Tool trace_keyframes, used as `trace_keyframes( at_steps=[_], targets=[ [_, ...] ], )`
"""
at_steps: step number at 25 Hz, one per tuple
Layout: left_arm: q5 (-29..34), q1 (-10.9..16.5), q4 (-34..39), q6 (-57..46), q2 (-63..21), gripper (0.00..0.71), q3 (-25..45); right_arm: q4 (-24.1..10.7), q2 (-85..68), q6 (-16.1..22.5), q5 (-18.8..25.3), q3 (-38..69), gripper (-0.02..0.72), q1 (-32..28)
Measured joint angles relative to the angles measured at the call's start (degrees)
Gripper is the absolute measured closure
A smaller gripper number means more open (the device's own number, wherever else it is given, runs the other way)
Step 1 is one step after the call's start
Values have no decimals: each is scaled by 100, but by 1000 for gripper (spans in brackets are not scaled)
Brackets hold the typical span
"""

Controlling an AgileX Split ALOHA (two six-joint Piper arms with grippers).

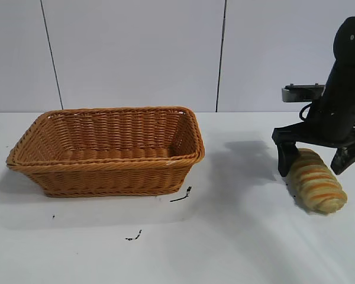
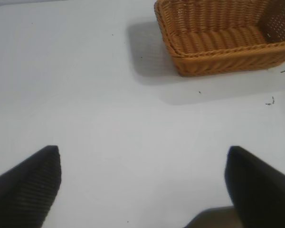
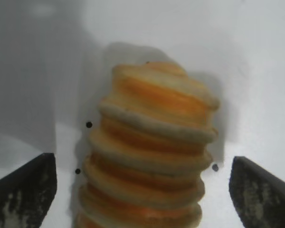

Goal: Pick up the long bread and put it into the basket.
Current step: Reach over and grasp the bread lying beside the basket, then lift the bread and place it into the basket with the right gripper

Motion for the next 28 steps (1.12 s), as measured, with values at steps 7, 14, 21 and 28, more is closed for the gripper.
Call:
trace_keyframes(
  at_steps=[7,14,21,28],
  targets=[
    [0,0,0,0,0,14,0,5,4,-12,55,0,248,0],
    [0,0,0,0,0,14,0,0,-16,-14,119,-6,540,0],
    [0,0,0,0,0,14,0,-191,-930,-19,446,-6,557,0],
    [0,0,0,0,0,14,0,-195,-1548,-163,1577,-859,560,0]
  ],
)
